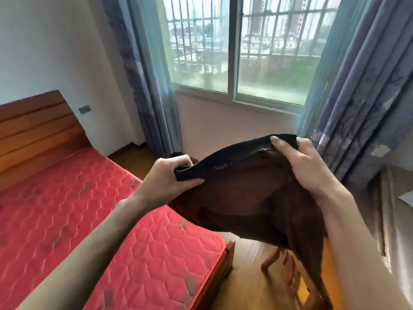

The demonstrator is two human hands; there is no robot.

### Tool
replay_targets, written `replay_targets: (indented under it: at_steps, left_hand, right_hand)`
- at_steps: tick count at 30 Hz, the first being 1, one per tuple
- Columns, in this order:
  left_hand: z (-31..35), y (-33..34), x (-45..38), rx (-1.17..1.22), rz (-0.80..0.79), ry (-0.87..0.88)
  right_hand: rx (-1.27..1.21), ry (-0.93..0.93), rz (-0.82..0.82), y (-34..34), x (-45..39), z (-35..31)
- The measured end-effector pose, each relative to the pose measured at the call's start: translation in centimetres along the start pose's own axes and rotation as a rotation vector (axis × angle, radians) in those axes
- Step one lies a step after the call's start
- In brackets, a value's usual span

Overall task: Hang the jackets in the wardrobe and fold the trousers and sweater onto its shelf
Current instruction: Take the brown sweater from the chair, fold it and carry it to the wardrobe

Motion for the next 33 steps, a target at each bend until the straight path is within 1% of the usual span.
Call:
replay_targets:
  at_steps: [7,12,14,17,19,21,24,28,30,33]
  left_hand:
    - [-0.8,-9.0,7.2,-0.063,0.150,-0.128]
    - [-0.6,-16.1,12.1,-0.121,0.219,-0.239]
    - [-0.9,-18.2,13.9,-0.098,0.208,-0.311]
    - [-2.2,-20.4,16.5,0.008,0.209,-0.407]
    - [-3.4,-21.7,18.2,0.085,0.277,-0.439]
    - [-4.7,-23.1,19.8,0.103,0.365,-0.462]
    - [-7.0,-25.7,21.7,0.003,0.466,-0.479]
    - [-9.8,-29.7,23.8,-0.178,0.566,-0.513]
    - [-11.0,-31.5,25.0,-0.259,0.581,-0.547]
    - [-12.7,-33.2,26.9,-0.294,0.542,-0.634]
  right_hand:
    - [0.009,-0.032,-0.181,8.9,0.7,-3.5]
    - [0.089,-0.083,-0.282,15.3,0.9,-5.0]
    - [0.119,-0.082,-0.320,17.8,0.7,-5.2]
    - [0.188,-0.066,-0.381,21.6,0.1,-4.9]
    - [0.202,-0.051,-0.433,24.2,-0.7,-4.7]
    - [0.231,-0.072,-0.508,27.0,-1.5,-4.7]
    - [0.369,-0.153,-0.617,31.4,-2.9,-4.4]
    - [0.721,-0.242,-0.705,38.5,-5.5,-1.9]
    - [0.743,-0.270,-0.753,42.0,-7.0,-0.6]
    - [0.587,-0.327,-0.913,46.4,-9.4,1.4]
Point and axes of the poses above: each hand's wrist, its own x-axis away from the middle knuckle, its own y-axis out of the palm, z = x × y, the point moved 2 cm from there along -x, towards the middle knuckle, and after that the axes turned 8 degrees about y, right-handed, at the moved point
